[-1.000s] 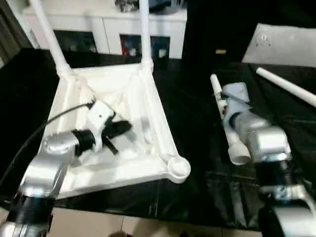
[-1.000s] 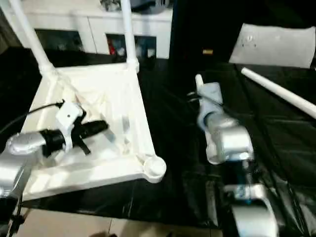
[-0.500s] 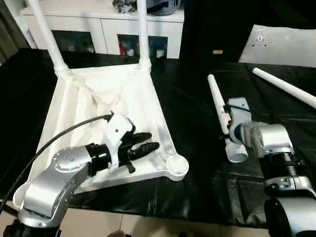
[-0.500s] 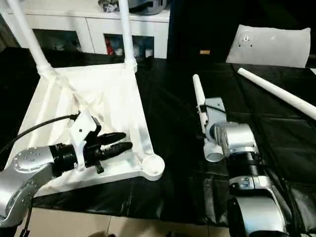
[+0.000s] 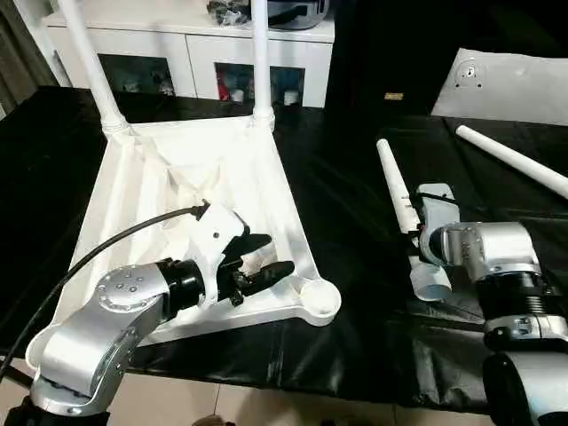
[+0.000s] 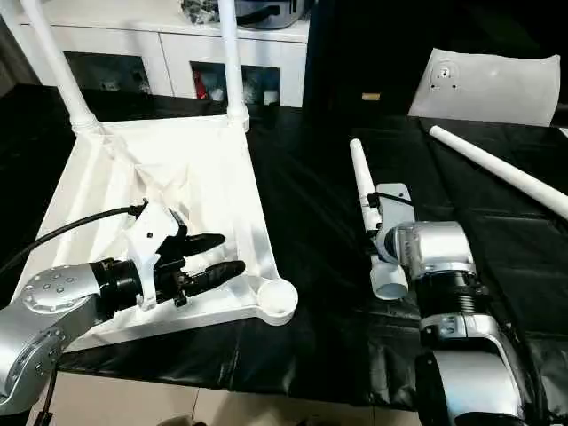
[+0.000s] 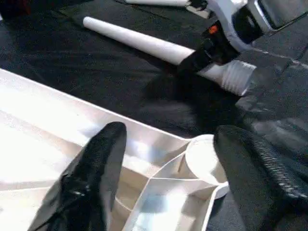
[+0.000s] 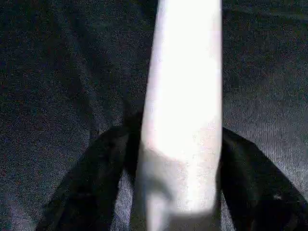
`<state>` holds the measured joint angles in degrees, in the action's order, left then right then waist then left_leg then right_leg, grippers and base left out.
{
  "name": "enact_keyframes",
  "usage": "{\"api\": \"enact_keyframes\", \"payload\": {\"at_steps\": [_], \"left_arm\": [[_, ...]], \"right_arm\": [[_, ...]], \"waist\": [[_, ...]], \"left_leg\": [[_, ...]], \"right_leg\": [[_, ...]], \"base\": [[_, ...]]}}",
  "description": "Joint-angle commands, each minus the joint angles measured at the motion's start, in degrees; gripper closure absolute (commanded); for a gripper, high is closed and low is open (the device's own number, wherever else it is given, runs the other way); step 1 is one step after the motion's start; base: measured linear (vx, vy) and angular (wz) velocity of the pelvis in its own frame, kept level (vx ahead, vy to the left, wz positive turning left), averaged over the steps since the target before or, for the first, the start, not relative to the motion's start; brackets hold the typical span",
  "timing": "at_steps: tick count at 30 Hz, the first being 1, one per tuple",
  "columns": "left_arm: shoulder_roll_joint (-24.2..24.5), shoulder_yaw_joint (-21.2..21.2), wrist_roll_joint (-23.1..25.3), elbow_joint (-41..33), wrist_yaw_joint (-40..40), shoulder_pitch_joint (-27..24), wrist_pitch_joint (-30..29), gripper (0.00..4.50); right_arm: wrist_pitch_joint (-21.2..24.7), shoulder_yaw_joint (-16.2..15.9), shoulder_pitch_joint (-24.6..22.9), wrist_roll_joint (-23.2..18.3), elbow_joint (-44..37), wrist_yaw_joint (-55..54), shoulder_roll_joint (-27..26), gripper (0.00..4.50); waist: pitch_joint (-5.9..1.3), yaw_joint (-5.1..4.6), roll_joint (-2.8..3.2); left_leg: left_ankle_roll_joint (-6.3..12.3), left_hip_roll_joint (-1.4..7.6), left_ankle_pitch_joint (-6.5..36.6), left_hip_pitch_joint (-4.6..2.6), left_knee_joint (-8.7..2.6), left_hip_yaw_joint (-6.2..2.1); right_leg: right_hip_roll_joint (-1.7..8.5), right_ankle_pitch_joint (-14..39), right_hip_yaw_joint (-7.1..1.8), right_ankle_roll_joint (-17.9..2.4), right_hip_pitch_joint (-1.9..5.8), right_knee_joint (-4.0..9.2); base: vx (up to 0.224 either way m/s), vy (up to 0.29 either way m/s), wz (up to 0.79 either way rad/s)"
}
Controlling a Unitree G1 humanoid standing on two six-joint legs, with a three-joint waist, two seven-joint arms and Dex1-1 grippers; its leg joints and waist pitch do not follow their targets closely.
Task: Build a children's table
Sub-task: Pick table leg
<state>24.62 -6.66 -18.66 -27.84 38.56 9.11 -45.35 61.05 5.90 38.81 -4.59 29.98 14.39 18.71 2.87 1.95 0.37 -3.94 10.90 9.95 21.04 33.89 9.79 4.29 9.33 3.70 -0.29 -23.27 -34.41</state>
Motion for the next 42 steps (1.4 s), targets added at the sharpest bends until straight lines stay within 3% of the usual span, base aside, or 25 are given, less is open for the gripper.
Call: {"api": "enact_keyframes", "payload": {"at_steps": [1,6,11,12,13,14,15,20,22,25,27,30,36,38,42], "left_arm": [[0.8,-0.2,0.3,-0.7,-0.7,0.0,0.0,1.01],[0.5,0.6,1.1,-0.4,-2.4,-0.6,0.4,0.71],[-1.5,3.2,2.4,0.4,-6.6,-1.2,1.7,0.41],[-2.1,3.9,3.2,0.8,-8.2,-1.2,2.2,0.41],[-2.9,4.8,5.1,1.7,-11.4,-1.4,3.5,0.41],[-3.1,5.1,6.0,2.0,-12.6,-1.5,4.1,0.41],[-3.5,5.5,6.7,2.3,-14.1,-1.8,4.7,0.41],[-6.1,7.6,8.0,2.8,-17.8,-4.9,10.5,0.41],[-7.5,8.2,9.0,3.2,-19.7,-6.3,13.5,0.41],[-9.6,9.0,9.2,3.3,-21.4,-7.3,16.3,0.41],[-10.3,8.5,9.6,2.5,-22.2,-9.1,18.7,0.41],[-11.5,8.6,9.3,2.0,-22.8,-10.7,19.9,0.41],[-12.9,7.8,10.6,3.3,-23.3,-14.8,26.5,0.41],[-14.0,9.2,11.8,6.1,-24.7,-17.2,34.4,0.41],[-17.7,13.9,11.6,8.9,-29.7,-18.3,38.9,0.41]], "right_arm": [[1.5,1.2,-0.6,-1.2,2.3,0.2,0.0,1.86],[1.2,4.5,-0.6,-2.7,3.1,-0.8,-0.1,2.25],[-2.4,8.7,-1.4,-4.6,0.0,-1.7,-0.7,2.6],[-5.5,9.4,-2.1,-5.3,-2.2,-1.3,-1.2,2.6],[-11.7,10.1,-3.9,-6.8,-7.0,0.2,-2.4,2.63],[-14.2,10.2,-4.7,-7.3,-9.1,1.0,-2.9,2.63],[-17.9,9.5,-6.0,-7.4,-11.8,2.4,-3.3,2.64],[-24.0,9.2,-11.8,-10.2,-25.6,3.2,-8.7,2.65],[-29.1,9.1,-14.9,-11.6,-31.5,2.9,-12.3,2.65],[-34.8,7.5,-19.0,-12.3,-36.8,2.9,-15.3,2.65],[-43.1,5.3,-23.7,-10.5,-39.9,2.2,-17.1,2.65],[-44.3,2.6,-26.3,-8.6,-41.7,3.1,-16.8,2.65],[-53.7,-2.8,-33.8,0.4,-41.1,0.6,-15.8,2.65],[-57.5,-3.8,-36.7,0.9,-39.7,1.5,-15.9,2.65],[-61.6,-5.1,-39.7,2.1,-38.4,1.1,-15.9,2.65]], "waist": [[-3.3,-0.03,-0.06],[-3.38,-0.02,-0.03],[-3.39,0.04,0.17],[-3.35,0.05,0.27],[-3.41,0.05,0.13],[-3.38,0.08,0.06],[-3.51,0.0,-0.01],[-3.54,0.21,0.04],[-3.39,0.32,0.04],[-3.37,0.47,0.19],[-3.19,0.88,0.23],[-3.08,0.86,0.06],[-2.66,0.83,-0.61],[-2.48,0.42,-0.77],[-2.51,-0.22,-0.63]], "left_leg": [[-2.09,1.03,17.4,-0.72,-3.69,-0.26],[-2.12,1.02,17.3,-0.66,-3.69,-0.31],[-2.08,1.03,17.3,-0.68,-3.66,-0.32],[-1.99,1.05,17.6,-0.6,-3.71,-0.32],[-1.85,1.02,17.8,-0.62,-3.68,-0.34],[-1.44,1.12,18.2,-0.54,-3.68,-0.32],[-1.05,1.05,17.9,-0.32,-3.82,-0.49],[0.13,1.26,15.4,-0.15,-3.98,-0.44],[0.33,1.39,16.5,-0.3,-4.07,-0.34],[-0.26,1.6,17.7,-0.56,-4.38,-0.53],[-0.53,1.68,18.8,-0.38,-4.62,-0.58],[-0.81,1.57,20.2,-0.41,-4.77,-0.69],[-0.75,1.17,23.1,-0.18,-4.58,-0.95],[-0.46,1.09,24.7,-0.17,-4.6,-0.99],[-0.25,1.38,26.7,-0.29,-4.9,-1.25]], "right_leg": [[2.34,22.7,-1.99,-6.8,2.09,4.77],[2.37,22.3,-1.9,-6.9,2.21,4.73],[2.35,22.1,-1.8,-6.8,2.21,4.84],[2.33,22.2,-1.8,-6.5,2.21,4.91],[2.39,22.9,-1.71,-6.1,2.2,5.01],[2.5,23.9,-1.76,-5.1,2.05,5.28],[2.42,24.2,-1.61,-4.7,2.35,5.07],[2.38,21.6,-1.89,-5.2,2.19,4.98],[2.49,22.7,-1.98,-4.7,1.76,5.24],[2.4,23.3,-1.98,-4.4,1.58,5.34],[2.59,24.0,-2.07,-3.5,1.48,5.56],[2.5,26.1,-2.1,-2.6,1.47,5.65],[2.86,34.5,-1.85,1.2,1.01,7.05],[2.7,35.9,-1.67,2.0,0.86,7.43],[2.58,34.4,-1.36,1.6,1.08,7.48]], "base": [[0.0,0.0,0.0],[0.0,0.0,0.0],[0.0,0.0,0.0],[0.0,0.0,0.0],[0.0,0.0,0.0],[0.0,0.0,0.0],[0.0,0.0,0.0],[0.0,0.0,0.0],[0.0,0.0,0.0],[0.0,0.0,0.0],[0.0,0.0,0.0],[0.0,0.0,0.0],[0.0,0.0,0.0],[0.0,0.0,0.0],[0.0,0.0,0.0]]}}
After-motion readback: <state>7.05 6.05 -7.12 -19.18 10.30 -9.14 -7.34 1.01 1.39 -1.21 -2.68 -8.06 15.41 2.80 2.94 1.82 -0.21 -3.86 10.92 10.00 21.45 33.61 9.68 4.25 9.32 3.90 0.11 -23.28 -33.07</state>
